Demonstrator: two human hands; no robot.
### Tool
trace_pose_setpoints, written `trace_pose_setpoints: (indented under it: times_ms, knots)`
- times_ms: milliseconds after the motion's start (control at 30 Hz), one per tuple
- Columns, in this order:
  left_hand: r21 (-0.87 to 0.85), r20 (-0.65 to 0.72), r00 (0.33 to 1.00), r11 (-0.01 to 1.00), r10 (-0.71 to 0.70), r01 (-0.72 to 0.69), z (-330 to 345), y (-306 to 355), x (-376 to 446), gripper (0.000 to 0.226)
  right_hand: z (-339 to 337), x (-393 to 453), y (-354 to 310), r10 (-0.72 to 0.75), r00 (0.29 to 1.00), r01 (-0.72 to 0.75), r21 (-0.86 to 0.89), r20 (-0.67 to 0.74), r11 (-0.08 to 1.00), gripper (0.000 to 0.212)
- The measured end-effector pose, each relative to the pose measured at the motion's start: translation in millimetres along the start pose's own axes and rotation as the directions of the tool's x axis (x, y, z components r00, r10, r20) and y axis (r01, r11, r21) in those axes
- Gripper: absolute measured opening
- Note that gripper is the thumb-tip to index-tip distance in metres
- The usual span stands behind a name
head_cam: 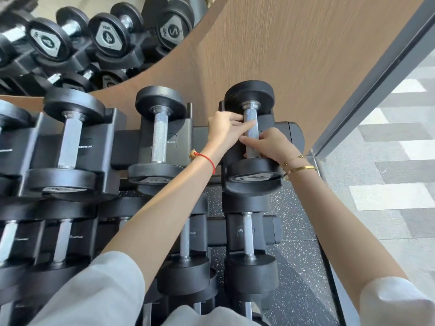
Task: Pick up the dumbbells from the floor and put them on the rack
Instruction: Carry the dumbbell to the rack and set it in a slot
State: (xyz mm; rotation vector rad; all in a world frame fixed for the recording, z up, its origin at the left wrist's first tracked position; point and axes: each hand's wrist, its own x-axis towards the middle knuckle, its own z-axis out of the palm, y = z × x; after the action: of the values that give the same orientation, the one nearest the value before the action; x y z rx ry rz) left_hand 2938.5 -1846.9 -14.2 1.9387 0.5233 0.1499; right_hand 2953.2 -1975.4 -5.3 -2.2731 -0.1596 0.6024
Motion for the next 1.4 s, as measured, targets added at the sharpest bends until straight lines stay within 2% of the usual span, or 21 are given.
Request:
trace_pose_setpoints:
  times_ms: [67, 100, 167, 267, 400, 500, 533, 600, 700, 800, 867, 933, 1067, 1400]
  knots:
    - [-0.077, 0.011, 1.000, 0.997, -0.022, 0.023, -1.8, -2.5, -4.7, 0.043, 2.3, 1.0, 1.1, -0.097, 0.981, 0.078, -0.112, -0.167, 0.991, 0.057]
    - [-0.122, 0.018, 0.999, 0.992, -0.034, 0.036, -1.9, -3.5, -7.1, 0.044, 1.1, 2.0, 2.2, -0.123, 0.967, 0.098, -0.118, -0.224, 0.988, 0.051]
    - [-0.159, 0.029, 0.998, 0.986, -0.054, 0.057, -1.1, -5.1, -10.5, 0.045, -3.4, 0.6, 4.6, -0.120, 0.966, 0.109, -0.058, -0.228, 0.992, 0.041]
    - [-0.175, 0.018, 0.997, 0.982, -0.071, 0.073, 1.5, -5.9, -12.8, 0.044, -2.1, -3.7, 7.1, -0.080, 0.972, 0.094, 0.053, -0.221, 0.994, 0.038]
    - [-0.181, -0.007, 0.996, 0.980, -0.086, 0.084, -0.4, -6.9, -15.2, 0.043, 8.3, -7.4, 1.7, -0.123, 0.939, 0.128, -0.005, -0.321, 0.992, 0.041]
    - [-0.235, 0.013, 0.996, 0.968, -0.090, 0.091, -6.7, -7.9, -19.9, 0.040, 8.1, -6.7, 1.6, -0.120, 0.942, 0.126, -0.001, -0.314, 0.992, 0.040]
    - [-0.204, -0.003, 0.998, 0.977, -0.066, 0.064, -10.8, -8.6, -21.5, 0.038, 6.9, -6.5, 2.6, -0.118, 0.946, 0.120, -0.011, -0.302, 0.993, 0.039]
    - [0.019, -0.077, 0.996, 0.999, 0.042, -0.041, -24.4, -11.4, -25.4, 0.032, 4.9, -5.5, 4.0, -0.121, 0.953, 0.118, -0.027, -0.277, 0.993, 0.040]
    - [0.403, -0.187, 0.951, 0.902, 0.245, -0.154, -54.0, -22.8, -33.2, 0.030, 4.5, -5.6, 2.2, -0.124, 0.961, 0.120, -0.031, -0.247, 0.992, 0.047]
    - [0.643, -0.282, 0.896, 0.761, 0.342, -0.088, -86.6, -37.2, -38.8, 0.035, 8.1, -6.5, 0.3, -0.130, 0.965, 0.122, -0.046, -0.229, 0.991, 0.057]
    - [0.734, -0.299, 0.903, 0.679, 0.309, 0.010, -103.4, -43.8, -41.0, 0.041, 8.9, -6.3, 1.6, -0.131, 0.966, 0.126, -0.034, -0.224, 0.991, 0.058]
    - [0.767, -0.312, 0.918, 0.635, 0.244, 0.092, -114.1, -48.3, -42.1, 0.042, 8.6, -5.5, 3.2, -0.134, 0.965, 0.131, -0.029, -0.225, 0.991, 0.058]
    - [0.688, -0.350, 0.929, 0.706, 0.117, 0.171, -121.4, -51.6, -42.6, 0.038, 8.6, -2.7, 5.8, -0.137, 0.962, 0.133, -0.032, -0.235, 0.991, 0.057]
    - [0.662, -0.323, 0.943, 0.731, 0.085, 0.161, -124.5, -50.7, -41.4, 0.036, 8.7, -3.9, 6.0, -0.160, 0.961, 0.154, -0.043, -0.224, 0.987, 0.053]
